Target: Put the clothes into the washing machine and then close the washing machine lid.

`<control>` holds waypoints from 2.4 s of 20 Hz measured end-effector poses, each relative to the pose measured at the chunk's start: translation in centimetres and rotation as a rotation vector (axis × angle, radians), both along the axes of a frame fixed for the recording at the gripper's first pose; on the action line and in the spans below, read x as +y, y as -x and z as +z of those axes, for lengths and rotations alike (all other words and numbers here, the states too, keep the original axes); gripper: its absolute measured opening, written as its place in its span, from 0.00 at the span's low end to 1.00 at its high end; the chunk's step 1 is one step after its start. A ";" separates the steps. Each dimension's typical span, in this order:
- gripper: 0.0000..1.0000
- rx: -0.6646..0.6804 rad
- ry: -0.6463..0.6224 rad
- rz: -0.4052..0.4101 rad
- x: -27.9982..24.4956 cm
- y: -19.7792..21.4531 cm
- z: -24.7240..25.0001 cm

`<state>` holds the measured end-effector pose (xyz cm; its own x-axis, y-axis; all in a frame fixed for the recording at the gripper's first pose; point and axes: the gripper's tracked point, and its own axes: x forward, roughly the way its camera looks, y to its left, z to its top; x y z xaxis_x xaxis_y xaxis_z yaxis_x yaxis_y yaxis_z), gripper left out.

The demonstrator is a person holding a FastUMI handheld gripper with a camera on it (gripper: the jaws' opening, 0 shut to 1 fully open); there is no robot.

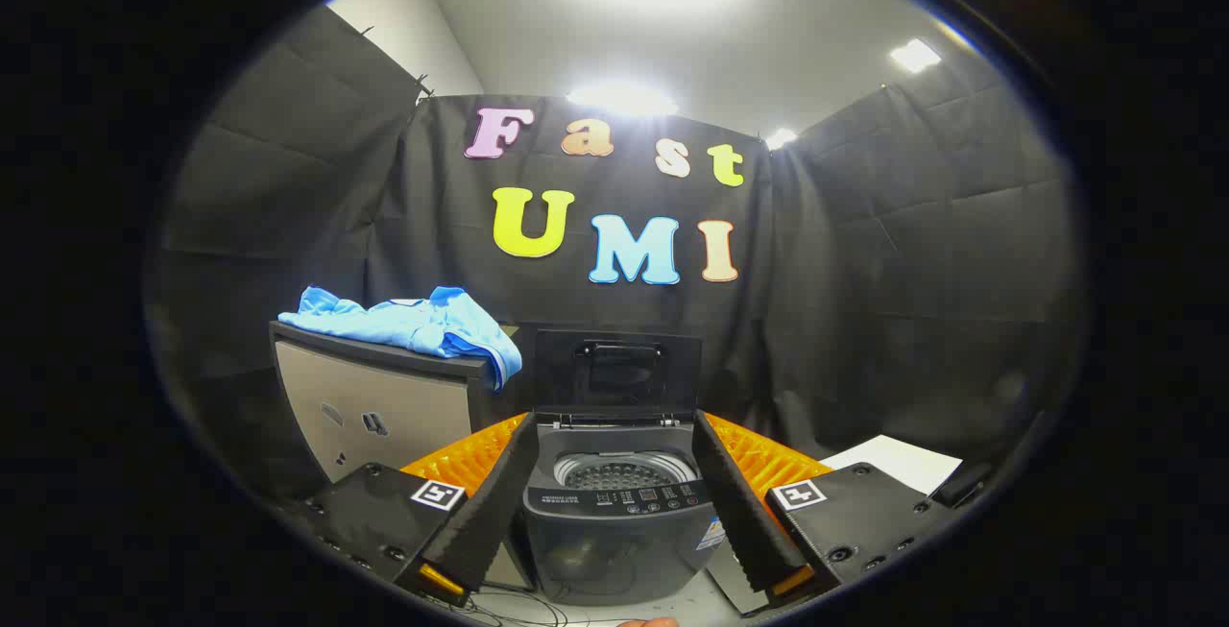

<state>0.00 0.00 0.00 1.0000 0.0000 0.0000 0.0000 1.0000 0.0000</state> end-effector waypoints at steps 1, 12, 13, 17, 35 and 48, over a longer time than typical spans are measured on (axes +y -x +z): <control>1.00 -0.003 -0.001 0.001 0.0 0.1 0.1; 1.00 0.004 -0.003 0.007 0.5 1.3 0.1; 1.00 0.003 -0.002 0.007 0.4 1.3 0.2; 1.00 0.002 0.010 0.013 0.7 1.2 0.2; 1.00 -0.027 0.021 0.105 4.2 -0.9 2.9; 1.00 -0.038 0.033 0.258 8.5 -7.8 10.9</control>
<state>7.76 8.52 10.93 0.9661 0.2561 0.0331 -0.2549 0.9663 -0.0372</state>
